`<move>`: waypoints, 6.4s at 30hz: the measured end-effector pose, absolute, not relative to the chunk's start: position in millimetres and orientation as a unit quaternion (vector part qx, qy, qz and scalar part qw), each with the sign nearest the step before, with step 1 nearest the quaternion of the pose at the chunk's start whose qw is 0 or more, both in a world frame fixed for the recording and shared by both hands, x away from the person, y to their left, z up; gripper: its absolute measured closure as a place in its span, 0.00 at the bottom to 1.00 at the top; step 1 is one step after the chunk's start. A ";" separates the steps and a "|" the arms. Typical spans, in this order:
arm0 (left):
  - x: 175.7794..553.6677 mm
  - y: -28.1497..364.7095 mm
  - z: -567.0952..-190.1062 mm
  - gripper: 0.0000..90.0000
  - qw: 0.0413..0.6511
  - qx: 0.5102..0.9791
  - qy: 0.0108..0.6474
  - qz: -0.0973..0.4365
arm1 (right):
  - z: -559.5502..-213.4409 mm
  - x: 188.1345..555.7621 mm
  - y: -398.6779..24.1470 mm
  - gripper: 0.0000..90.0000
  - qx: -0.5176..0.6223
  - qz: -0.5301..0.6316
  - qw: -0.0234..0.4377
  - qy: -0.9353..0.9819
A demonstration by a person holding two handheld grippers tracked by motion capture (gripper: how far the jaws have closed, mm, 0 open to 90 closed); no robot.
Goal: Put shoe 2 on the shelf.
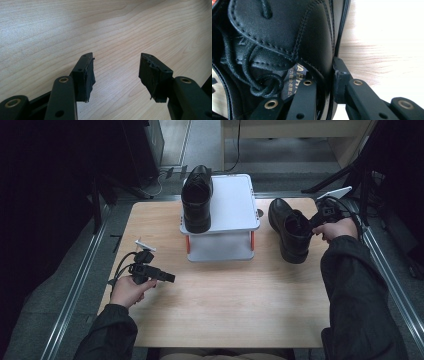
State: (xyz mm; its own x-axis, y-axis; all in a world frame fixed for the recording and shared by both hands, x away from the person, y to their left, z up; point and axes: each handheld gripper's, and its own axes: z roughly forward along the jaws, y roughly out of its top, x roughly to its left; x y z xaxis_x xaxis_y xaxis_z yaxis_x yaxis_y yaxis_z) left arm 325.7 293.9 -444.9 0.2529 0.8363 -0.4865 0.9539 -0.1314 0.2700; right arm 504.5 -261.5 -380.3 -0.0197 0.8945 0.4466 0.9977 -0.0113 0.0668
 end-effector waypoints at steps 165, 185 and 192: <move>332.6 286.5 -451.6 0.48 0.249 0.759 0.591 -0.107 | -420.9 409.4 -183.3 0.51 -0.521 -0.277 0.160 -0.791; 340.1 276.0 -457.7 0.47 0.235 0.765 0.590 -0.109 | -464.8 388.4 -195.6 0.51 -0.510 -0.287 0.152 -0.797; 344.4 267.7 -459.6 0.44 0.231 0.772 0.582 -0.114 | -475.0 381.2 -200.0 0.51 -0.514 -0.289 0.159 -0.792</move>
